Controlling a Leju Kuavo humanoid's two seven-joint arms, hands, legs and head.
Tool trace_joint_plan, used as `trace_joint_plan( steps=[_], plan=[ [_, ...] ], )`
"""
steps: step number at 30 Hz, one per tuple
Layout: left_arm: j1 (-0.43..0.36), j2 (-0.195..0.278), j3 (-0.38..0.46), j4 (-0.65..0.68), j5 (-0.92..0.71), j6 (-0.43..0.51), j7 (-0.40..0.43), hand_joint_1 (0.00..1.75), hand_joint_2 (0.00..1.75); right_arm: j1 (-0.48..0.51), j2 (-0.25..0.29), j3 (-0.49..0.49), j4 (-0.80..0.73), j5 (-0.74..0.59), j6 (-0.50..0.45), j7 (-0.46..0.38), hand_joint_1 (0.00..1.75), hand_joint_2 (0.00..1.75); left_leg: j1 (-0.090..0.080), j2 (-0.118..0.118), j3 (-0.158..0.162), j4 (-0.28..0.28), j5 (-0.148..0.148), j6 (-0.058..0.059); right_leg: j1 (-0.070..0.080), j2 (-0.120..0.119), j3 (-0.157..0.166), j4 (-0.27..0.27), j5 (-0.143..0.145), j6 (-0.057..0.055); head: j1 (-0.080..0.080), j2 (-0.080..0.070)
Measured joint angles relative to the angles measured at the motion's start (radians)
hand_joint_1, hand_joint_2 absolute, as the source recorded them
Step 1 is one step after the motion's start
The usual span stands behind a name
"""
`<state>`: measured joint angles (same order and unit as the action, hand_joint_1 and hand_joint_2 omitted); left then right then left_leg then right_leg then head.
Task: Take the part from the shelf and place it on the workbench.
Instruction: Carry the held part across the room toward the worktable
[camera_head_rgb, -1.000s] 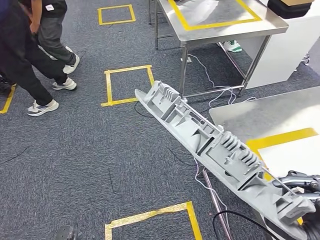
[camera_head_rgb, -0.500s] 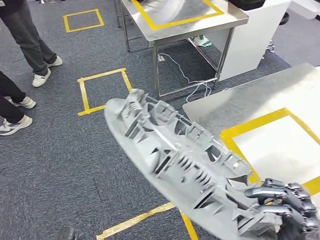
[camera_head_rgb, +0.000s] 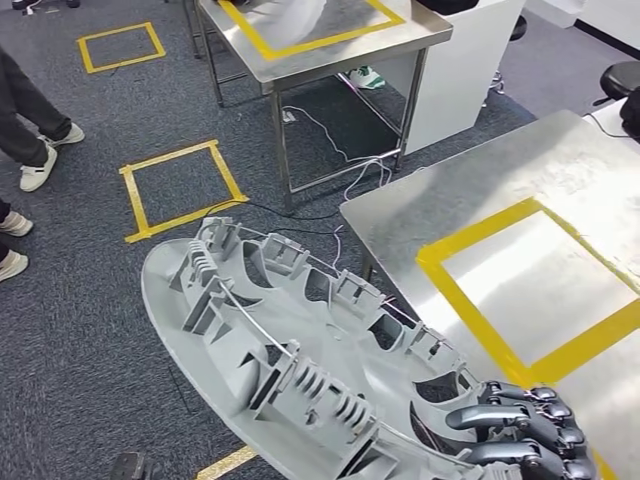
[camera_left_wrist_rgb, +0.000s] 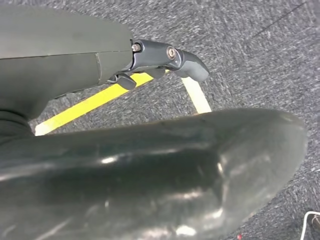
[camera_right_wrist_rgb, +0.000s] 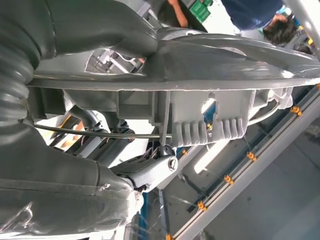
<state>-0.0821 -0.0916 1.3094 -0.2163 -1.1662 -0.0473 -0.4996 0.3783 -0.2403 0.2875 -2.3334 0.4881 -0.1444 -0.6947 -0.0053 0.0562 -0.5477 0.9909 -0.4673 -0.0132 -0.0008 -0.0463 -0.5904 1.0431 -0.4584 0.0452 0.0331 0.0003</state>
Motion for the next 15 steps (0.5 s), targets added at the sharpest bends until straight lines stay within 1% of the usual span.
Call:
trace_joint_plan(
  steps=[1, 3, 4, 5, 6, 7, 8, 9, 10, 11, 12, 13, 14, 15],
  plan=[
    [0.0, 0.0, 0.0, 0.0, 0.0, 0.0, 0.0, 0.0, 0.0, 0.001, 0.0, 0.003, 0.0, 0.003, -0.004, 0.0, 1.75, 1.75, -0.002, 0.005, 0.001, -0.001, 0.0, -0.005, 0.002, 0.0, 0.003, -0.009, -0.001, -0.005, 0.0, 0.0],
    [-0.001, 0.001, 0.0, 0.0, -0.001, 0.0, 0.001, 0.0, 0.0, 0.007, 0.0, 0.006, 0.001, 0.017, -0.02, 0.002, 1.75, 1.75, 0.0, 0.015, 0.004, -0.002, -0.002, -0.016, 0.001, 0.019, 0.0, -0.012, 0.003, -0.018, -0.001, 0.0],
    [-0.002, 0.001, 0.0, 0.0, -0.001, 0.0, 0.002, 0.0, 0.0, 0.011, -0.001, 0.007, 0.001, 0.026, -0.031, 0.004, 1.75, 1.75, 0.001, 0.009, 0.002, 0.005, -0.009, -0.022, 0.0, 0.027, 0.0, -0.014, 0.006, -0.024, -0.002, 0.0],
    [-0.002, 0.001, 0.0, 0.0, -0.001, 0.0, 0.002, 0.0, 0.0, 0.014, -0.001, 0.007, 0.001, 0.035, -0.041, 0.007, 1.75, 1.75, 0.002, -0.002, -0.008, 0.029, -0.027, -0.028, -0.003, 0.035, 0.001, -0.017, 0.009, -0.029, -0.004, 0.0],
    [-0.002, 0.001, 0.0, 0.0, -0.001, -0.001, 0.001, 0.0, 0.0, 0.015, -0.001, 0.008, 0.001, 0.044, -0.054, 0.009, 1.75, 1.75, 0.004, -0.017, -0.028, 0.072, -0.054, -0.032, -0.006, 0.043, 0.002, -0.019, 0.011, -0.033, -0.007, 0.0],
    [-0.001, 0.0, 0.0, 0.0, -0.002, -0.002, 0.001, 0.0, 0.0, 0.017, -0.001, 0.008, 0.001, 0.054, -0.069, 0.012, 1.75, 1.75, 0.005, -0.031, -0.057, 0.134, -0.087, -0.035, -0.006, 0.051, 0.001, -0.019, 0.012, -0.035, -0.01, 0.0],
    [0.0, -0.001, 0.0, 0.0, -0.002, -0.003, 0.001, 0.0, 0.0, 0.02, -0.001, 0.008, 0.001, 0.063, -0.088, 0.014, 1.75, 1.75, 0.005, -0.039, -0.091, 0.203, -0.117, -0.036, -0.007, 0.06, 0.0, -0.019, 0.012, -0.037, -0.011, 0.0],
    [0.001, -0.002, 0.0, 0.0, -0.003, -0.004, 0.001, 0.0, 0.0, 0.024, -0.002, 0.007, 0.0, 0.073, -0.11, 0.016, 1.75, 1.75, 0.005, -0.043, -0.119, 0.255, -0.134, -0.037, -0.007, 0.069, 0.0, -0.019, 0.012, -0.037, -0.012, 0.0],
    [0.002, -0.002, 0.0, 0.0, -0.003, -0.004, 0.001, 0.0, 0.0, 0.03, -0.002, 0.006, 0.0, 0.081, -0.134, 0.017, 1.75, 1.75, 0.006, -0.045, -0.133, 0.277, -0.13, -0.038, -0.007, 0.079, 0.0, -0.019, 0.012, -0.037, -0.013, 0.0],
    [0.002, -0.002, 0.0, 0.0, -0.004, -0.004, 0.001, 0.0, 0.0, 0.036, -0.003, 0.004, -0.001, 0.087, -0.156, 0.019, 1.75, 1.75, 0.006, -0.047, -0.128, 0.262, -0.108, -0.037, -0.008, 0.089, 0.0, -0.019, 0.012, -0.036, -0.013, 0.0],
    [0.002, -0.002, 0.0, 0.0, -0.004, -0.004, 0.001, 0.0, 0.0, 0.041, -0.004, 0.001, -0.002, 0.093, -0.176, 0.021, 1.75, 1.75, 0.008, -0.052, -0.105, 0.21, -0.071, -0.036, -0.009, 0.099, 0.001, -0.019, 0.013, -0.035, -0.014, 0.0],
    [0.002, -0.002, 0.0, 0.0, -0.004, -0.004, 0.001, 0.0, 0.0, 0.045, -0.006, -0.002, -0.004, 0.099, -0.192, 0.023, 1.75, 1.75, 0.011, -0.068, -0.073, 0.142, -0.035, -0.037, -0.01, 0.108, 0.001, -0.019, 0.013, -0.032, -0.015, 0.0],
    [0.002, -0.003, 0.0, 0.0, -0.005, -0.004, 0.001, 0.0, 0.0, 0.049, -0.008, -0.006, -0.006, 0.103, -0.204, 0.025, 1.75, 1.75, 0.015, -0.087, -0.042, 0.076, -0.011, -0.035, -0.009, 0.118, -0.001, -0.016, 0.013, -0.028, -0.016, 0.0],
    [0.001, -0.004, 0.0, 0.0, -0.005, -0.004, 0.001, 0.0, 0.0, 0.053, -0.01, -0.01, -0.008, 0.109, -0.215, 0.029, 1.75, 1.75, 0.017, -0.103, -0.021, 0.03, 0.002, -0.033, -0.008, 0.127, -0.004, -0.015, 0.014, -0.023, -0.017, 0.0]
  ],
)
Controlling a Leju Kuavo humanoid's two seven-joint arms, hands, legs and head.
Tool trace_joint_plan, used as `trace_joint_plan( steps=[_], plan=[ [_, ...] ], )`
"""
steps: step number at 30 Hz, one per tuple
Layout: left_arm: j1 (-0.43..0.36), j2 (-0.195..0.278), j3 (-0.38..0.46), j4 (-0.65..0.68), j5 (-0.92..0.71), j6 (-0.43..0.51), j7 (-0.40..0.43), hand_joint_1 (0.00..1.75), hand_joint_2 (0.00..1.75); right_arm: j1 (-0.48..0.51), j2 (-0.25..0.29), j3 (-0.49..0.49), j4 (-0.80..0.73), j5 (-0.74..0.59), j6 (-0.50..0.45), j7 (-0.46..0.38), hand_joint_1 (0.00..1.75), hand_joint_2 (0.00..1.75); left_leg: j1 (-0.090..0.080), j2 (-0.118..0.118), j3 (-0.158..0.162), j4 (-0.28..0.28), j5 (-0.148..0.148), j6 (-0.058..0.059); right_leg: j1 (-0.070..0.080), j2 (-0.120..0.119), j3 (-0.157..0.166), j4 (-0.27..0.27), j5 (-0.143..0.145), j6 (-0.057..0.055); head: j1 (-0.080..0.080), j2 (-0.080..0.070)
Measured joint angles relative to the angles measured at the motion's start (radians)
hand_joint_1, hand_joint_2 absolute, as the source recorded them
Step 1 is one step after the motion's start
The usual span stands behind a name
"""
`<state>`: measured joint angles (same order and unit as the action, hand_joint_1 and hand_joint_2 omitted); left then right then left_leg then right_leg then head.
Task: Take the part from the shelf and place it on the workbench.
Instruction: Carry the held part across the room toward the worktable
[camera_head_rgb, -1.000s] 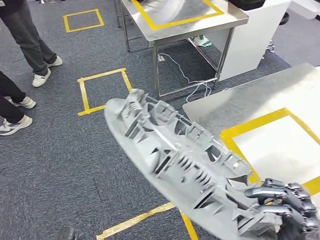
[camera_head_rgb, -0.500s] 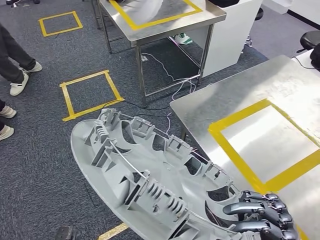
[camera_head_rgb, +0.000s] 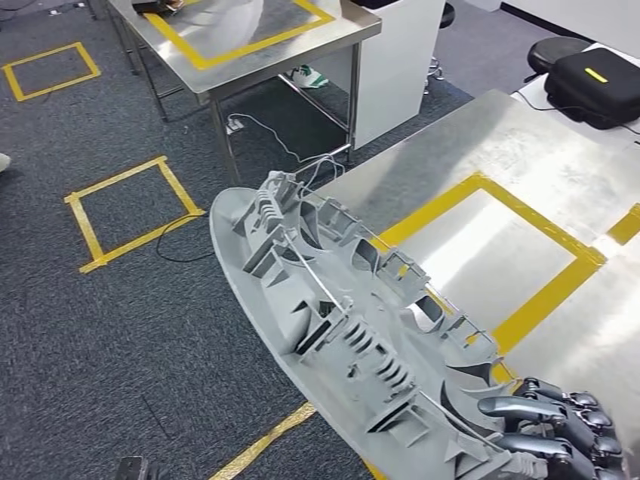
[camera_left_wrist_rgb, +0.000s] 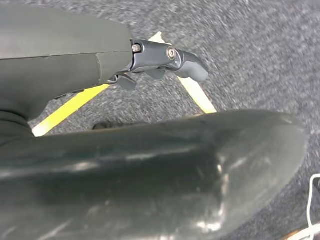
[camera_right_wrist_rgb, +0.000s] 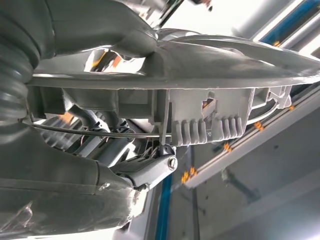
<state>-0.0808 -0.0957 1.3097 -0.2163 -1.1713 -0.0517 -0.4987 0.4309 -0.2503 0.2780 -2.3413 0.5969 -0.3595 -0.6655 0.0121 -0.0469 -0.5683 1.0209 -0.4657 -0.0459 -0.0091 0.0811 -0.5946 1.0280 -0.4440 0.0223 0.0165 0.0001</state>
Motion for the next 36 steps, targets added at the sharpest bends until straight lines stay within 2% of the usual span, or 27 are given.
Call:
trace_joint_plan(
  steps=[1, 3, 5, 7, 8, 9, 10, 11, 12, 13, 14, 15, 16, 18, 20, 22, 24, 25, 26, 27, 29, 30, 31, 32, 34, 35, 36],
  plan=[
    [0.0, -0.001, 0.0, 0.0, 0.0, 0.0, 0.0, 0.0, 0.0, 0.005, -0.002, -0.004, -0.002, 0.006, -0.012, 0.004, 1.75, 1.75, 0.001, -0.011, 0.01, -0.023, 0.002, 0.004, 0.0, 0.008, -0.003, 0.0, 0.002, 0.006, -0.002, 0.0],
    [-0.001, -0.002, 0.0, 0.0, 0.0, 0.0, -0.002, 0.0, 0.0, 0.018, -0.007, -0.011, -0.007, 0.023, -0.043, 0.016, 1.75, 1.75, -0.002, -0.002, 0.012, -0.031, 0.002, 0.02, -0.003, 0.019, -0.009, -0.004, 0.006, 0.019, -0.002, 0.0],
    [-0.002, -0.002, 0.0, 0.0, 0.0, 0.0, -0.003, 0.0, 0.0, 0.032, -0.014, -0.023, -0.014, 0.053, -0.093, 0.038, 1.75, 1.75, -0.002, 0.013, 0.014, -0.035, 0.006, 0.035, -0.004, -0.006, -0.022, 0.019, -0.012, 0.028, 0.002, 0.0],
    [0.0, -0.001, 0.001, 0.0, 0.002, 0.0, -0.004, 0.0, 0.0, 0.041, -0.023, -0.041, -0.018, 0.106, -0.151, 0.074, 1.75, 1.75, -0.004, 0.03, 0.016, -0.037, 0.005, 0.046, -0.002, -0.051, -0.069, 0.123, -0.073, 0.034, 0.009, 0.0],
    [0.001, -0.001, 0.002, 0.0, 0.003, 0.001, -0.004, 0.0, 0.0, 0.043, -0.026, -0.049, -0.018, 0.129, -0.171, 0.088, 1.75, 1.75, -0.005, 0.04, 0.016, -0.037, 0.004, 0.049, -0.002, -0.064, -0.102, 0.196, -0.108, 0.036, 0.011, 0.0],
    [0.003, 0.0, 0.002, 0.0, 0.004, 0.001, -0.004, 0.0, 0.0, 0.046, -0.027, -0.057, -0.017, 0.149, -0.184, 0.1, 1.75, 1.75, -0.007, 0.05, 0.017, -0.037, 0.003, 0.05, -0.002, -0.069, -0.13, 0.256, -0.132, 0.038, 0.012, 0.0],
    [0.004, 0.0, 0.003, 0.0, 0.005, 0.001, -0.004, 0.0, 0.0, 0.049, -0.027, -0.062, -0.016, 0.158, -0.188, 0.104, 1.75, 1.75, -0.008, 0.058, 0.018, -0.036, 0.002, 0.05, -0.002, -0.072, -0.143, 0.287, -0.138, 0.039, 0.012, 0.0],
    [0.004, -0.001, 0.003, 0.0, 0.005, 0.001, -0.004, 0.0, 0.0, 0.052, -0.027, -0.065, -0.016, 0.165, -0.191, 0.107, 1.75, 1.75, -0.008, 0.067, 0.02, -0.036, 0.0, 0.049, -0.003, -0.074, -0.134, 0.272, -0.122, 0.04, 0.013, 0.0],
    [0.004, -0.002, 0.003, 0.0, 0.005, 0.001, -0.004, 0.0, 0.0, 0.055, -0.027, -0.069, -0.016, 0.169, -0.192, 0.11, 1.75, 1.75, -0.008, 0.076, 0.024, -0.036, -0.002, 0.047, -0.003, -0.079, -0.104, 0.218, -0.091, 0.04, 0.013, 0.0],
    [0.004, -0.002, 0.003, 0.0, 0.005, 0.001, -0.004, 0.0, 0.0, 0.057, -0.027, -0.071, -0.016, 0.17, -0.192, 0.111, 1.75, 1.75, -0.009, 0.083, 0.028, -0.035, -0.005, 0.043, -0.003, -0.095, -0.062, 0.143, -0.058, 0.04, 0.014, 0.0],
    [0.004, -0.002, 0.003, 0.0, 0.005, 0.001, -0.004, 0.0, 0.0, 0.058, -0.027, -0.072, -0.016, 0.171, -0.192, 0.112, 1.75, 1.75, -0.011, 0.09, 0.032, -0.034, -0.009, 0.038, -0.002, -0.109, -0.024, 0.074, -0.033, 0.039, 0.015, 0.0],
    [0.004, -0.001, 0.003, 0.0, 0.005, 0.001, -0.005, 0.0, 0.0, 0.058, -0.028, -0.073, -0.016, 0.172, -0.192, 0.114, 1.75, 1.75, -0.014, 0.096, 0.035, -0.033, -0.012, 0.033, -0.001, -0.119, 0.001, 0.029, -0.019, 0.035, 0.015, 0.0],
    [0.003, 0.0, 0.004, 0.0, 0.005, 0.001, -0.005, 0.0, 0.0, 0.058, -0.028, -0.073, -0.016, 0.174, -0.192, 0.119, 1.75, 1.75, -0.017, 0.101, 0.037, -0.033, -0.014, 0.028, 0.0, -0.124, 0.011, 0.008, -0.016, 0.03, 0.015, 0.0],
    [0.002, 0.0, 0.004, 0.0, 0.005, 0.0, -0.006, 0.0, 0.0, 0.059, -0.03, -0.072, -0.015, 0.183, -0.196, 0.131, 1.75, 1.75, -0.017, 0.112, 0.039, -0.034, -0.014, 0.02, 0.002, -0.108, 0.007, 0.007, -0.015, 0.016, 0.015, 0.0],
    [-0.001, 0.0, 0.004, 0.0, 0.005, -0.002, -0.006, 0.0, 0.0, 0.059, -0.032, -0.07, -0.015, 0.199, -0.21, 0.14, 1.75, 1.75, -0.014, 0.101, 0.033, -0.019, -0.03, 0.01, 0.0, -0.094, 0.005, 0.004, -0.012, 0.005, 0.014, 0.0],
    [-0.001, -0.003, 0.004, 0.0, 0.005, -0.005, -0.007, 0.0, 0.0, 0.057, -0.034, -0.069, -0.014, 0.222, -0.232, 0.148, 1.75, 1.75, -0.012, 0.072, -0.009, 0.071, -0.085, 0.002, -0.004, -0.081, 0.004, 0.002, -0.008, -0.004, 0.011, 0.0],
    [0.001, -0.006, 0.004, 0.0, 0.003, -0.008, -0.008, 0.0, 0.0, 0.053, -0.037, -0.068, -0.013, 0.248, -0.252, 0.161, 1.75, 1.75, -0.012, 0.06, -0.078, 0.209, -0.143, 0.0, -0.004, -0.064, 0.003, 0.002, -0.008, -0.008, 0.008, 0.0],
    [0.002, -0.007, 0.004, 0.0, 0.003, -0.009, -0.008, 0.0, 0.0, 0.051, -0.039, -0.067, -0.012, 0.257, -0.26, 0.168, 1.75, 1.75, -0.012, 0.058, -0.102, 0.252, -0.15, 0.0, -0.003, -0.055, 0.003, 0.002, -0.008, -0.008, 0.008, 0.0],
    [0.002, -0.008, 0.004, 0.0, 0.002, -0.009, -0.008, 0.0, 0.0, 0.049, -0.041, -0.065, -0.012, 0.266, -0.267, 0.176, 1.75, 1.75, -0.012, 0.057, -0.11, 0.258, -0.137, 0.001, -0.003, -0.045, 0.003, 0.002, -0.007, -0.008, 0.007, 0.0],
    [0.002, -0.008, 0.004, 0.0, 0.002, -0.009, -0.008, 0.0, 0.0, 0.046, -0.044, -0.063, -0.011, 0.276, -0.273, 0.186, 1.75, 1.75, -0.011, 0.054, -0.098, 0.225, -0.106, 0.003, -0.004, -0.035, 0.004, 0.002, -0.007, -0.007, 0.006, 0.0],
    [0.002, -0.007, 0.004, 0.0, 0.002, -0.01, -0.008, 0.0, 0.0, 0.039, -0.05, -0.06, -0.006, 0.298, -0.282, 0.207, 1.75, 1.75, -0.009, 0.03, -0.038, 0.091, -0.033, 0.008, -0.003, -0.016, 0.003, 0.004, -0.006, -0.003, 0.003, 0.0],
    [0.001, -0.007, 0.004, 0.0, 0.003, -0.01, -0.009, 0.0, 0.0, 0.034, -0.054, -0.059, -0.004, 0.309, -0.284, 0.218, 1.75, 1.75, -0.007, 0.015, -0.012, 0.033, -0.012, 0.01, -0.002, -0.006, 0.0, 0.006, -0.005, 0.001, 0.001, 0.0],
    [0.0, -0.007, 0.004, 0.0, 0.003, -0.012, -0.01, 0.0, 0.0, 0.031, -0.058, -0.058, -0.001, 0.315, -0.285, 0.226, 1.75, 1.75, -0.006, 0.003, 0.004, -0.005, -0.003, 0.013, -0.002, 0.001, -0.003, 0.006, -0.003, 0.006, 0.0, 0.0],
    [-0.001, -0.006, 0.004, 0.0, 0.003, -0.013, -0.01, 0.0, 0.0, 0.029, -0.062, -0.056, 0.0, 0.318, -0.285, 0.233, 1.75, 1.75, -0.007, 0.0, 0.008, -0.019, -0.003, 0.017, -0.002, 0.008, -0.006, 0.005, -0.001, 0.012, -0.001, 0.0],
    [-0.003, -0.006, 0.004, 0.0, 0.004, -0.016, -0.012, 0.0, 0.0, 0.028, -0.069, -0.055, 0.003, 0.323, -0.284, 0.245, 1.75, 1.75, -0.006, 0.013, 0.008, -0.024, 0.0, 0.031, -0.004, 0.015, -0.012, 0.0, 0.002, 0.024, 0.0, 0.0],
    [-0.004, -0.006, 0.004, 0.0, 0.004, -0.016, -0.012, 0.0, 0.0, 0.027, -0.072, -0.055, 0.004, 0.326, -0.283, 0.25, 1.75, 1.75, -0.006, 0.021, 0.009, -0.027, 0.002, 0.039, -0.004, 0.004, -0.017, 0.009, -0.006, 0.028, 0.001, 0.0],
    [-0.005, -0.005, 0.005, 0.0, 0.005, -0.017, -0.013, 0.0, 0.0, 0.025, -0.074, -0.055, 0.006, 0.33, -0.282, 0.253, 1.75, 1.75, -0.004, 0.029, 0.009, -0.029, 0.004, 0.045, -0.003, -0.014, -0.031, 0.038, -0.026, 0.032, 0.004, 0.0]
  ],
)
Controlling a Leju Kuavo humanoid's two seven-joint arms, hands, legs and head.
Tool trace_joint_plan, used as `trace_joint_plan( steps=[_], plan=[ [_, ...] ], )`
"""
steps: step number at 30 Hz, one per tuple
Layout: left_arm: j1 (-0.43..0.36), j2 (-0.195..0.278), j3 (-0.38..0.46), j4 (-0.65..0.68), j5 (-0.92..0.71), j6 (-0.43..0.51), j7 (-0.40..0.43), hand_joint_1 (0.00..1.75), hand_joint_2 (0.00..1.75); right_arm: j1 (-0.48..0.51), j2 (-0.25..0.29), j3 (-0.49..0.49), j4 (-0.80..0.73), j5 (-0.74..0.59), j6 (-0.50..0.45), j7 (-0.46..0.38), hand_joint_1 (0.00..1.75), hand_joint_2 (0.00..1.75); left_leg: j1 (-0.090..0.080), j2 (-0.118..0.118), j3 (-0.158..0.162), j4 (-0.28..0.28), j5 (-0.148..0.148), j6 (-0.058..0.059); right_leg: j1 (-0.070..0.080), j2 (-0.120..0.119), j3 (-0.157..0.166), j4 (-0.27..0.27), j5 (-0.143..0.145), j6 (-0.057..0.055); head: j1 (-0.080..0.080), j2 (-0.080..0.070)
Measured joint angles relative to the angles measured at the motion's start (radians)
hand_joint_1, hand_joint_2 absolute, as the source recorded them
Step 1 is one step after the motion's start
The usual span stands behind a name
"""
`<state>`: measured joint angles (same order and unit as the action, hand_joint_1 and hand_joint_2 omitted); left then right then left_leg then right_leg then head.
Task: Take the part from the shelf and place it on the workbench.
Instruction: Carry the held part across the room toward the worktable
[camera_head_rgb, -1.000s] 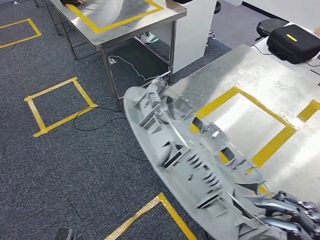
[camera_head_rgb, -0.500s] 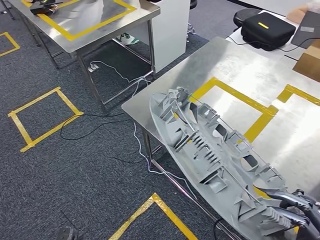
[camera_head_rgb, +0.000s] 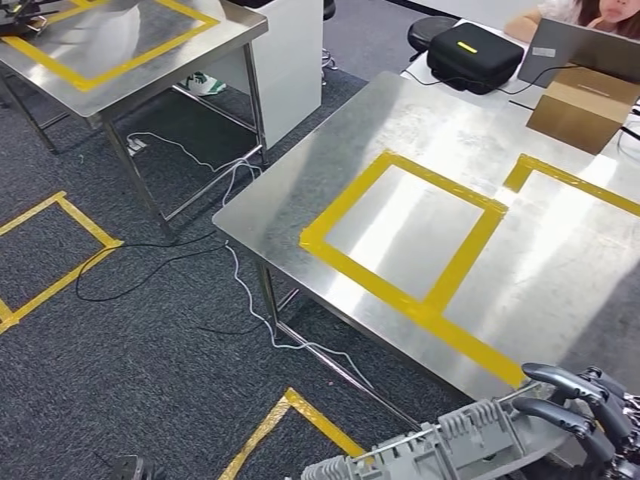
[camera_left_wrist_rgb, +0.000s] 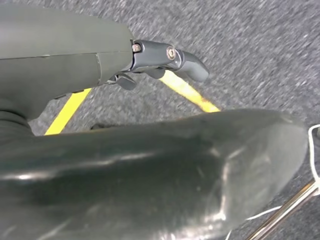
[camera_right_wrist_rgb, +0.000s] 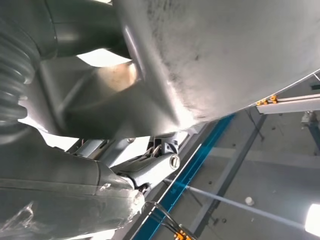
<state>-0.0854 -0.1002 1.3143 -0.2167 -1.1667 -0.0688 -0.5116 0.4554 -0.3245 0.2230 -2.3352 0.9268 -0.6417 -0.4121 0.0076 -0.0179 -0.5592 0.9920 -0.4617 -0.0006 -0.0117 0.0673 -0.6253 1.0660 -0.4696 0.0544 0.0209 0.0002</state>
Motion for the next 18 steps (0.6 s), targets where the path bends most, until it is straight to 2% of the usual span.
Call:
trace_joint_plan(
  steps=[2, 3, 4, 5, 6, 8, 9, 10, 11, 13, 15, 16, 18],
  plan=[
    [0.001, 0.003, 0.0, 0.0, 0.001, 0.0, -0.001, 0.0, 0.0, -0.004, -0.003, -0.001, 0.004, 0.012, 0.0, 0.006, 1.75, 1.75, -0.002, 0.016, 0.0, -0.001, 0.0, 0.008, 0.002, -0.041, -0.051, 0.118, -0.067, 0.006, 0.006, 0.0],
    [0.002, 0.004, 0.001, 0.0, 0.002, -0.001, -0.001, 0.0, 0.0, -0.005, -0.004, -0.001, 0.007, 0.022, 0.0, 0.01, 1.75, 1.75, -0.004, 0.025, 0.0, -0.001, -0.001, 0.009, 0.001, -0.052, -0.08, 0.186, -0.098, 0.008, 0.007, 0.0],
    [0.003, 0.005, 0.001, 0.0, 0.002, -0.002, -0.002, 0.0, 0.0, -0.004, -0.004, -0.001, 0.01, 0.033, 0.0, 0.014, 1.75, 1.75, -0.005, 0.034, 0.0, -0.001, -0.001, 0.009, 0.001, -0.056, -0.1, 0.232, -0.114, 0.009, 0.007, 0.0],
    [0.003, 0.005, 0.001, 0.0, 0.002, -0.003, -0.002, 0.0, 0.0, -0.003, -0.004, -0.002, 0.013, 0.045, -0.001, 0.019, 1.75, 1.75, -0.005, 0.042, 0.001, 0.0, -0.001, 0.009, 0.001, -0.058, -0.103, 0.243, -0.111, 0.01, 0.007, 0.0],
    [0.003, 0.004, 0.001, 0.0, 0.002, -0.003, -0.002, 0.0, 0.0, -0.002, -0.004, -0.003, 0.015, 0.055, -0.002, 0.022, 1.75, 1.75, -0.005, 0.049, 0.002, 0.0, -0.002, 0.008, 0.001, -0.062, -0.084, 0.212, -0.09, 0.01, 0.008, 0.0],
    [0.003, 0.003, 0.001, 0.0, 0.001, -0.004, -0.002, 0.0, 0.0, -0.001, -0.004, -0.004, 0.016, 0.071, -0.004, 0.025, 1.75, 1.75, -0.007, 0.063, 0.007, 0.001, -0.006, 0.003, 0.002, -0.087, -0.008, 0.074, -0.029, 0.008, 0.009, 0.0],
    [0.003, 0.002, 0.001, 0.0, 0.001, -0.004, -0.002, 0.0, 0.0, -0.001, -0.004, -0.005, 0.016, 0.078, -0.006, 0.026, 1.75, 1.75, -0.009, 0.068, 0.01, 0.002, -0.008, -0.001, 0.003, -0.099, 0.026, 0.013, -0.008, 0.004, 0.009, 0.0],
    [0.003, 0.002, 0.001, 0.0, 0.001, -0.004, -0.002, 0.0, 0.0, -0.001, -0.004, -0.006, 0.016, 0.084, -0.01, 0.026, 1.75, 1.75, -0.012, 0.073, 0.012, 0.003, -0.01, -0.006, 0.004, -0.107, 0.045, -0.023, 0.001, -0.001, 0.009, 0.0],
    [0.003, 0.002, 0.001, 0.0, 0.001, -0.005, -0.002, 0.0, 0.0, -0.001, -0.004, -0.006, 0.016, 0.092, -0.015, 0.027, 1.75, 1.75, -0.014, 0.077, 0.013, 0.003, -0.01, -0.01, 0.006, -0.107, 0.05, -0.036, 0.001, -0.006, 0.009, 0.0],
    [0.002, 0.002, 0.001, 0.0, 0.0, -0.005, -0.002, 0.0, 0.0, -0.005, -0.003, -0.008, 0.015, 0.108, -0.031, 0.023, 1.75, 1.75, -0.014, 0.087, 0.015, 0.001, -0.011, -0.02, 0.006, -0.089, 0.047, -0.037, 0.006, -0.018, 0.009, 0.0],
    [0.001, 0.002, 0.001, 0.0, -0.003, -0.006, -0.002, 0.0, 0.0, -0.018, -0.002, -0.011, 0.012, 0.117, -0.041, 0.014, 1.75, 1.75, -0.011, 0.072, 0.004, 0.03, -0.036, -0.032, 0.002, -0.073, 0.046, -0.04, 0.011, -0.029, 0.007, 0.0],
    [0.001, 0.001, 0.001, 0.0, -0.004, -0.006, -0.002, 0.0, 0.0, -0.025, -0.001, -0.013, 0.01, 0.119, -0.042, 0.008, 1.75, 1.75, -0.01, 0.057, -0.014, 0.071, -0.062, -0.037, -0.001, -0.065, 0.046, -0.042, 0.013, -0.034, 0.004, 0.0],
    [0.003, 0.0, 0.001, 0.0, -0.006, -0.007, -0.002, 0.0, 0.0, -0.033, -0.001, -0.014, 0.01, 0.118, -0.042, 0.002, 1.75, 1.75, -0.008, 0.035, -0.078, 0.206, -0.128, -0.042, -0.002, -0.051, 0.045, -0.042, 0.014, -0.038, 0.0, 0.0]
  ],
)
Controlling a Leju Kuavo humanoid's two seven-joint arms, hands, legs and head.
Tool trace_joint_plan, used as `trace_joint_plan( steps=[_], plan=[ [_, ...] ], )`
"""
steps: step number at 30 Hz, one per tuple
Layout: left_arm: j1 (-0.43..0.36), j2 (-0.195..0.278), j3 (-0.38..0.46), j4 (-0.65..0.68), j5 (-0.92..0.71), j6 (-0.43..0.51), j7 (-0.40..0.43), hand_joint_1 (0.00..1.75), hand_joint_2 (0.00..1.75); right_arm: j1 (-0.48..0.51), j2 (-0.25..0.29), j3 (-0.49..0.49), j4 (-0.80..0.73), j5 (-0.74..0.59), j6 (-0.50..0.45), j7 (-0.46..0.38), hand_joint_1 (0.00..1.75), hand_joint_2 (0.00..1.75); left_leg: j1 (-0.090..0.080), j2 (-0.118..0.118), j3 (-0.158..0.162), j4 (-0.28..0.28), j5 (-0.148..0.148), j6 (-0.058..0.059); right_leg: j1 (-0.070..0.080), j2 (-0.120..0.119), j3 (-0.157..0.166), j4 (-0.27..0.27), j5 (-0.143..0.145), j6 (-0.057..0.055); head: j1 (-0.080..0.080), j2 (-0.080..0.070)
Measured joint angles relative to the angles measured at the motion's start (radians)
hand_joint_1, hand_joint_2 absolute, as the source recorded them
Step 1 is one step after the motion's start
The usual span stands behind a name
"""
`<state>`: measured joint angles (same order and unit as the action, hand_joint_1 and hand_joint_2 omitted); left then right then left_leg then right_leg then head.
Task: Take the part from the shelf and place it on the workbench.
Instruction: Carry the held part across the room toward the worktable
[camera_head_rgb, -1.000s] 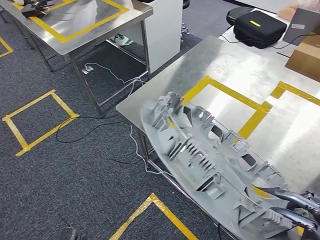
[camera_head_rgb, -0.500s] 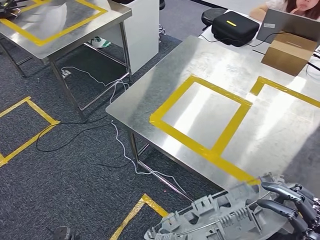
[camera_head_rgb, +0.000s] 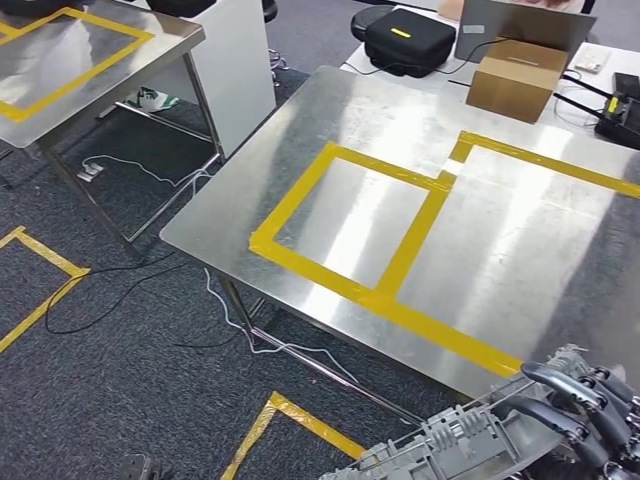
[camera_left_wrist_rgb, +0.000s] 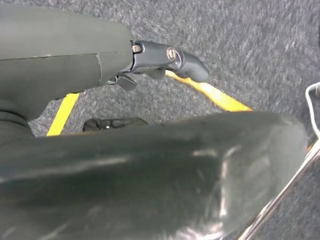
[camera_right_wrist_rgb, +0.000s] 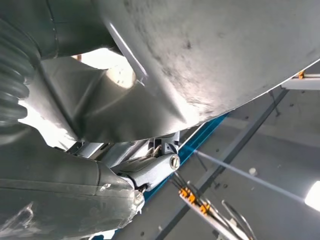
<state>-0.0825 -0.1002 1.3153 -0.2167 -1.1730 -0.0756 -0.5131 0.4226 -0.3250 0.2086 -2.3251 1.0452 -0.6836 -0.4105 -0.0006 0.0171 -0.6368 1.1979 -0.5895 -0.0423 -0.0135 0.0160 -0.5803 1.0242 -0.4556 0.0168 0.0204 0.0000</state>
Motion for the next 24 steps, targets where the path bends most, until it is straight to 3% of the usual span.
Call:
trace_joint_plan(
  steps=[2, 3, 5, 7, 9, 11, 12, 14, 16, 17, 18, 19, 20, 22, 24],
  plan=[
    [0.002, 0.0, 0.0, 0.0, -0.002, -0.001, 0.0, 0.0, 0.0, -0.012, 0.003, -0.002, 0.0, -0.022, 0.0, -0.024, 1.75, 1.75, 0.001, -0.006, -0.049, 0.093, -0.022, -0.001, 0.0, 0.018, -0.001, 0.0, 0.0, -0.001, -0.001, 0.0],
    [0.003, 0.0, 0.0, 0.0, -0.003, -0.001, 0.0, 0.0, 0.0, -0.024, 0.006, -0.004, 0.001, -0.046, 0.0, -0.049, 1.75, 1.75, 0.001, -0.007, -0.05, 0.088, -0.005, 0.0, -0.001, 0.028, -0.001, 0.0, 0.001, 0.0, -0.001, 0.0],
    [0.002, 0.001, 0.0, 0.0, -0.008, -0.001, 0.0, 0.0, 0.0, -0.063, 0.017, -0.014, 0.001, -0.116, 0.0, -0.125, 1.75, 1.75, 0.003, -0.022, 0.002, -0.024, 0.069, 0.003, -0.003, 0.049, 0.0, 0.0, 0.003, 0.004, -0.002, 0.0],
    [-0.001, 0.002, 0.0, 0.0, -0.012, -0.001, 0.0, 0.0, 0.0, -0.103, 0.023, -0.03, -0.001, -0.187, 0.0, -0.18, 1.75, 1.75, 0.008, -0.055, 0.065, -0.156, 0.119, 0.006, -0.001, 0.069, -0.003, 0.004, 0.005, 0.012, -0.006, 0.0],
    [-0.004, 0.001, -0.001, 0.0, -0.013, -0.001, -0.001, 0.0, 0.0, -0.134, 0.023, -0.046, -0.003, -0.242, 0.001, -0.191, 1.75, 1.75, 0.01, -0.072, 0.082, -0.199, 0.122, 0.012, 0.002, 0.082, -0.01, 0.005, 0.008, 0.02, -0.008, 0.0],
    [-0.006, 0.001, -0.002, 0.0, -0.014, -0.002, -0.002, 0.0, 0.0, -0.164, 0.019, -0.068, -0.005, -0.288, 0.003, -0.187, 1.75, 1.75, 0.009, -0.061, 0.079, -0.2, 0.124, 0.022, -0.001, 0.091, -0.016, -0.003, 0.013, 0.031, -0.007, 0.0],
    [-0.007, 0.0, -0.003, 0.0, -0.015, -0.002, -0.003, 0.0, 0.0, -0.178, 0.015, -0.082, -0.007, -0.308, 0.007, -0.184, 1.75, 1.75, 0.01, -0.055, 0.079, -0.202, 0.127, 0.029, -0.003, 0.088, -0.018, -0.002, 0.013, 0.036, -0.007, 0.0],
    [-0.008, 0.001, -0.006, 0.0, -0.019, -0.004, -0.006, 0.0, 0.0, -0.211, 0.004, -0.111, -0.01, -0.345, 0.033, -0.173, 1.75, 1.75, 0.011, -0.039, 0.079, -0.206, 0.131, 0.044, -0.001, 0.048, -0.04, 0.042, -0.017, 0.044, 0.0, 0.0],
    [-0.006, 0.003, -0.008, 0.0, -0.021, -0.006, -0.01, 0.0, 0.0, -0.254, -0.011, -0.146, -0.011, -0.384, 0.1, -0.15, 1.75, 1.75, 0.008, -0.022, 0.078, -0.207, 0.131, 0.053, 0.001, 0.002, -0.097, 0.17, -0.088, 0.049, 0.008, 0.0],
    [-0.005, 0.003, -0.009, 0.0, -0.021, -0.007, -0.011, 0.0, 0.0, -0.274, -0.018, -0.169, -0.011, -0.4, 0.14, -0.137, 1.75, 1.75, 0.006, -0.012, 0.078, -0.207, 0.131, 0.054, 0.0, -0.005, -0.128, 0.238, -0.117, 0.051, 0.01, 0.0],
    [-0.004, 0.003, -0.009, 0.0, -0.022, -0.008, -0.012, 0.0, 0.0, -0.289, -0.024, -0.193, -0.011, -0.41, 0.179, -0.126, 1.75, 1.75, 0.005, -0.003, 0.079, -0.207, 0.13, 0.055, 0.0, -0.008, -0.149, 0.286, -0.132, 0.052, 0.01, 0.0],
    [-0.004, 0.003, -0.01, 0.0, -0.022, -0.008, -0.012, 0.0, 0.0, -0.299, -0.027, -0.214, -0.011, -0.414, 0.208, -0.121, 1.75, 1.75, 0.005, 0.004, 0.08, -0.206, 0.129, 0.055, 0.0, -0.008, -0.151, 0.293, -0.126, 0.053, 0.011, 0.0],
    [-0.005, 0.002, -0.011, 0.0, -0.022, -0.009, -0.013, 0.0, 0.0, -0.307, -0.028, -0.232, -0.011, -0.415, 0.233, -0.117, 1.75, 1.75, 0.005, 0.011, 0.081, -0.206, 0.128, 0.053, 0.0, -0.011, -0.132, 0.258, -0.101, 0.052, 0.011, 0.0],
    [-0.005, -0.001, -0.012, 0.0, -0.023, -0.009, -0.014, 0.0, 0.0, -0.314, -0.029, -0.262, -0.011, -0.411, 0.263, -0.114, 1.75, 1.75, 0.005, 0.023, 0.087, -0.205, 0.124, 0.048, 0.001, -0.034, -0.058, 0.115, -0.037, 0.05, 0.011, 0.0],
    [-0.005, -0.002, -0.013, 0.0, -0.023, -0.009, -0.015, 0.0, 0.0, -0.315, -0.028, -0.289, -0.01, -0.41, 0.276, -0.113, 1.75, 1.75, 0.001, 0.03, 0.091, -0.203, 0.12, 0.038, 0.003, -0.055, -0.006, 0.016, -0.002, 0.045, 0.011, 0.0]
  ],
)
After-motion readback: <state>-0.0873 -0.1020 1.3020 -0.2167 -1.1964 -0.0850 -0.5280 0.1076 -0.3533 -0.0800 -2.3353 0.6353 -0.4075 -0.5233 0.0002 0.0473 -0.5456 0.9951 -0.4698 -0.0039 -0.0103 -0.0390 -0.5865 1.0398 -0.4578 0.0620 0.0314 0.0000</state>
